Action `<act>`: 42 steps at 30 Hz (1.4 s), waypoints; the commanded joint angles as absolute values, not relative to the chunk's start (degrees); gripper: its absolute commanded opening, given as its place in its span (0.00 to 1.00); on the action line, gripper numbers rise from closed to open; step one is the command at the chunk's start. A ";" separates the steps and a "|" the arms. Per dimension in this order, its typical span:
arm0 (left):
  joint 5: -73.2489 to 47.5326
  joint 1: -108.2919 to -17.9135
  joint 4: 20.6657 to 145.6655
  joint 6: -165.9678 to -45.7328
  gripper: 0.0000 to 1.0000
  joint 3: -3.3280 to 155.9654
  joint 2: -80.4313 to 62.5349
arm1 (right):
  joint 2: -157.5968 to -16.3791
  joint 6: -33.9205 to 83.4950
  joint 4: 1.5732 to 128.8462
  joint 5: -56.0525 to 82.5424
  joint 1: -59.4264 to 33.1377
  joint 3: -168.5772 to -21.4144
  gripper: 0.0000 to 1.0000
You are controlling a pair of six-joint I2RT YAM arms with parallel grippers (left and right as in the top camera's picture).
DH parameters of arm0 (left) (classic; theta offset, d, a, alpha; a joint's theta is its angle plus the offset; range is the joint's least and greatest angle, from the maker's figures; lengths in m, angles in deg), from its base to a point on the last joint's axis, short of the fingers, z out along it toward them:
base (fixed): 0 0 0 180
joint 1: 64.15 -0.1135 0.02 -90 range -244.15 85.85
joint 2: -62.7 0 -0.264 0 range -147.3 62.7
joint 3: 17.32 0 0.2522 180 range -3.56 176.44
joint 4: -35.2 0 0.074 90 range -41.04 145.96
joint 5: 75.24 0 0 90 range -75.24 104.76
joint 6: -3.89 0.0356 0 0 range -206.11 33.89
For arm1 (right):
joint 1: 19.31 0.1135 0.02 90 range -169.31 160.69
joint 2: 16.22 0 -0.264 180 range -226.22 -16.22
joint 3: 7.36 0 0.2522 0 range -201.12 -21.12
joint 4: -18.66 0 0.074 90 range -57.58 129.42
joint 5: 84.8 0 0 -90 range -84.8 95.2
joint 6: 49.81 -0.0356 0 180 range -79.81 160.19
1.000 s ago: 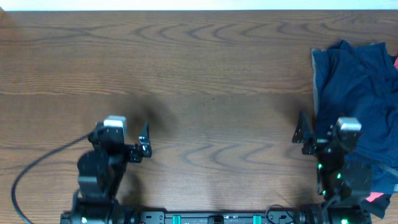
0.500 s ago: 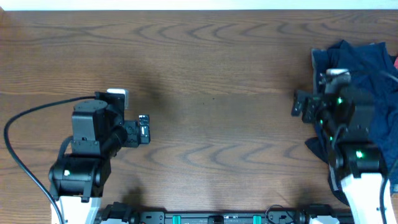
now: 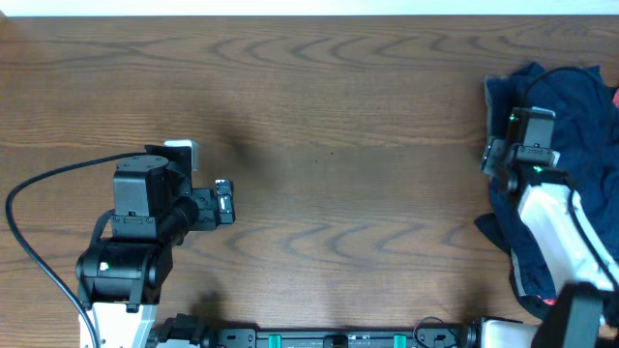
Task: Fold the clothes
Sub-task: 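Reach the right gripper into the navy clothing pile and grasp shorts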
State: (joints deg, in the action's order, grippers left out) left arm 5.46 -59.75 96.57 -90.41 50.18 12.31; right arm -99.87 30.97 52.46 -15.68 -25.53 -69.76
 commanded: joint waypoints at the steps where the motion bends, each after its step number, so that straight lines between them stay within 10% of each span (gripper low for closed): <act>1: 4.69 -59.46 96.68 -90.95 0.98 51.12 12.22 | -103.70 26.58 52.48 -18.59 -26.88 -70.40 0.74; 6: 4.69 -59.46 96.71 -90.95 0.98 51.12 12.22 | -107.72 22.19 52.43 -18.52 -28.02 -70.40 0.66; 12: 4.69 -59.46 96.68 -90.95 0.98 51.12 12.22 | -109.62 21.79 52.59 -17.96 -28.13 -70.37 0.01; 28: 4.69 -59.46 96.71 -90.95 0.98 51.12 12.22 | -91.98 31.21 58.97 11.51 -22.25 -83.16 0.01; 39: 4.69 -59.46 96.73 -90.93 0.98 51.12 12.22 | -92.44 30.16 59.04 2.96 -8.74 -84.38 0.01; 42: 4.69 -59.46 97.16 -90.95 0.98 51.12 12.22 | -94.39 25.07 63.01 -6.35 -8.35 -84.36 0.24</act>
